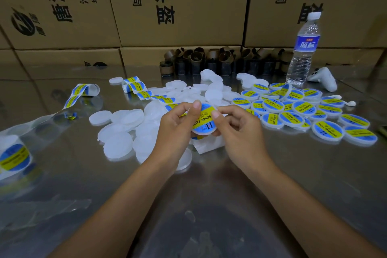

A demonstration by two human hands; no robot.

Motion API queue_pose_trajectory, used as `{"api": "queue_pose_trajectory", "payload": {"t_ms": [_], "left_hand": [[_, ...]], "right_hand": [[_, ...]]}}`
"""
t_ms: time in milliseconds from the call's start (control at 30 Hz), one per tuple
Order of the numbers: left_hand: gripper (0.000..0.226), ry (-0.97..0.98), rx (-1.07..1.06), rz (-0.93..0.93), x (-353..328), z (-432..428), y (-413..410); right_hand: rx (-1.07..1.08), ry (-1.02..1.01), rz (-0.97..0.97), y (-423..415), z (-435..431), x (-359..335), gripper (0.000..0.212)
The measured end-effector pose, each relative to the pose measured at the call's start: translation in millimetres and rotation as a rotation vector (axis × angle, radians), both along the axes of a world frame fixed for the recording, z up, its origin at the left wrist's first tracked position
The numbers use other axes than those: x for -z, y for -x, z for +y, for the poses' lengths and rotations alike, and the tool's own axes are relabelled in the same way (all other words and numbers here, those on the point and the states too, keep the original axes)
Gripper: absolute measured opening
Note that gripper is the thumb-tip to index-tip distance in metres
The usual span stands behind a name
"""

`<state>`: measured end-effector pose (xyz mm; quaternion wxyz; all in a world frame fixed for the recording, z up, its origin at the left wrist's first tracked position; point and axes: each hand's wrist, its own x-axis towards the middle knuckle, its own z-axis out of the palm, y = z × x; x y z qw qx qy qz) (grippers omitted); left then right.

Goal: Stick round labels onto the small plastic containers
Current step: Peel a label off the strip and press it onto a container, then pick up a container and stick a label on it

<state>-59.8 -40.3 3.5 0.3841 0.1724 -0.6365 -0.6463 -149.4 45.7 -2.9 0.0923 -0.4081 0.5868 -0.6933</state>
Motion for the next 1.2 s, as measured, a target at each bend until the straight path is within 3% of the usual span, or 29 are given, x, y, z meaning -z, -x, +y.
{"api": "queue_pose_trajectory", "payload": {"t_ms": [200, 400, 833, 1067, 1200], "left_hand": [[0.017, 0.013, -0.006, 0.006, 0.6, 0.4, 2.2], [0.019, -0.02, -0.046, 0.04, 0.2, -1.4, 1.2], [0.024, 0.007, 0.013, 0.009, -1.4, 2.3, 0.2], [0.011, -0.049, -0.219, 0.087, -8.4, -8.4, -9.9], [0.016, -0.08, -0.363, 0.1, -8.4, -15.3, -16.2]], "right_hand": [[0.074, 0.066, -0.059, 4.2, 1.4, -1.7, 0.008], [0.049, -0.025, 0.037, 1.5, 0.0, 1.4, 0.02], [0.072, 0.024, -0.119, 14.2, 2.4, -2.5, 0.019], [0.636, 0.054, -0.269, 79.7, 22.4, 5.6, 0.014], [0.771, 0.004, -0.387, 100.5, 32.0, 13.2, 0.02]]}}
